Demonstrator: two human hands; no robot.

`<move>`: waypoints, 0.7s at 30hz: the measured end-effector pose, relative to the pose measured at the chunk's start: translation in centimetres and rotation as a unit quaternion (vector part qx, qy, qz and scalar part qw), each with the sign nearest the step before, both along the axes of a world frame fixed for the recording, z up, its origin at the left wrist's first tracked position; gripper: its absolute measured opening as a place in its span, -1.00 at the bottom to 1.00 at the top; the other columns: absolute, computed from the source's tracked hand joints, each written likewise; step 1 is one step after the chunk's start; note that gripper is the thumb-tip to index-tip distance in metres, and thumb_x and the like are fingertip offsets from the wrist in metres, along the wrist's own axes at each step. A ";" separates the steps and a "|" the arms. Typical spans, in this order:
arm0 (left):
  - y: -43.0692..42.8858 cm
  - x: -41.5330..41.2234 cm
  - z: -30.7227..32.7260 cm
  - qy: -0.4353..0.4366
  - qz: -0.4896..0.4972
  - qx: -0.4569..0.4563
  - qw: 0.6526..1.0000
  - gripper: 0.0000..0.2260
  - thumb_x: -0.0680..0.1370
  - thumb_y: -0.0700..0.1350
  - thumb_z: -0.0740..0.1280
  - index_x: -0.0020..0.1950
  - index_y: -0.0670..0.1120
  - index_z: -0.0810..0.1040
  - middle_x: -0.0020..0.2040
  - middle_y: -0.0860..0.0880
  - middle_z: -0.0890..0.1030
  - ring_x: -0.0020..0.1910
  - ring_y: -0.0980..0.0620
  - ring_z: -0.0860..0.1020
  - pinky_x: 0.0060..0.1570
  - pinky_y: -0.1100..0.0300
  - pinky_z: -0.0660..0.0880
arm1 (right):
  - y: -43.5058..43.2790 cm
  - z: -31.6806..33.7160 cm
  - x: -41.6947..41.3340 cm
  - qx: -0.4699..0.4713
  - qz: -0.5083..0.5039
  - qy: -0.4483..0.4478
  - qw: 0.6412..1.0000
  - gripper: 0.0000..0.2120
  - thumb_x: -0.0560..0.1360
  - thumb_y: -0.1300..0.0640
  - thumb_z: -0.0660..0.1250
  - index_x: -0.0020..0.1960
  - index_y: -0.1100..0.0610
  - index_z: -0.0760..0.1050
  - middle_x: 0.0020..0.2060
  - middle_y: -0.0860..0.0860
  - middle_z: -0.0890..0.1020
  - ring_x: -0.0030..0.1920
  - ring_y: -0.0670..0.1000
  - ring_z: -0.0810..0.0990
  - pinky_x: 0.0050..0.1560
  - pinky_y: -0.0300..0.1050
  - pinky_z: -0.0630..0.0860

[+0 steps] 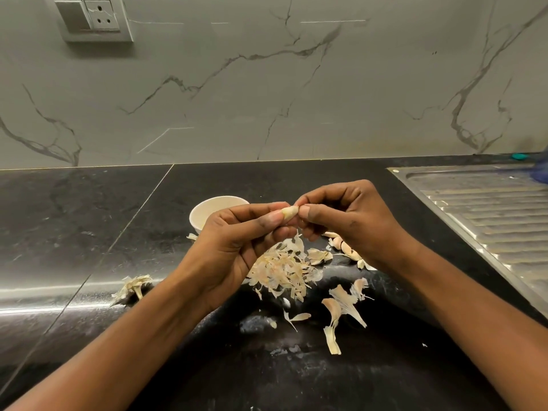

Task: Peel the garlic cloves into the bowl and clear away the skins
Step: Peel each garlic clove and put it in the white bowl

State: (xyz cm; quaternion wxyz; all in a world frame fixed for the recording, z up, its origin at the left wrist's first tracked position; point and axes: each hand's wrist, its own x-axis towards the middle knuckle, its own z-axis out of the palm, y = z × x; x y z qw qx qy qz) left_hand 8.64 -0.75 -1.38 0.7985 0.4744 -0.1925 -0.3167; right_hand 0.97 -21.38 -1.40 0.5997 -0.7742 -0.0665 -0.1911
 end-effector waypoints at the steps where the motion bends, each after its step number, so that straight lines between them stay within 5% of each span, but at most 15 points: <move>1: 0.0 0.1 -0.1 -0.005 0.010 -0.004 1.000 -0.80 0.40 -0.30 0.43 -0.01 -0.28 0.75 0.03 -0.30 0.74 -0.10 -0.08 0.76 -0.09 0.23 0.70 | 0.0 0.0 0.0 0.007 -0.004 0.011 1.000 -0.87 0.56 0.27 0.46 0.09 0.25 0.71 -0.13 0.16 0.77 -0.17 0.11 0.76 -0.13 -0.13 0.70; 8: -0.2 0.8 -0.9 -0.088 0.085 0.040 0.992 -0.75 0.36 -0.27 0.50 0.03 -0.25 0.74 -0.03 -0.24 0.75 -0.11 -0.07 0.73 -0.10 0.21 0.68 | 0.3 0.3 0.0 0.009 -0.021 0.081 0.996 -0.78 0.50 0.14 0.54 0.01 0.30 0.72 -0.18 0.21 0.75 -0.19 0.16 0.75 -0.17 -0.11 0.70; 21: -0.1 0.9 -1.1 -0.121 0.070 0.058 0.988 -0.70 0.39 -0.25 0.50 0.09 -0.31 0.70 0.04 -0.25 0.75 0.00 -0.15 0.75 0.02 0.15 0.69 | 1.2 0.3 -0.3 0.034 0.006 0.105 0.994 -0.90 0.57 0.32 0.45 0.04 0.33 0.70 -0.16 0.24 0.76 -0.19 0.14 0.77 -0.14 -0.08 0.72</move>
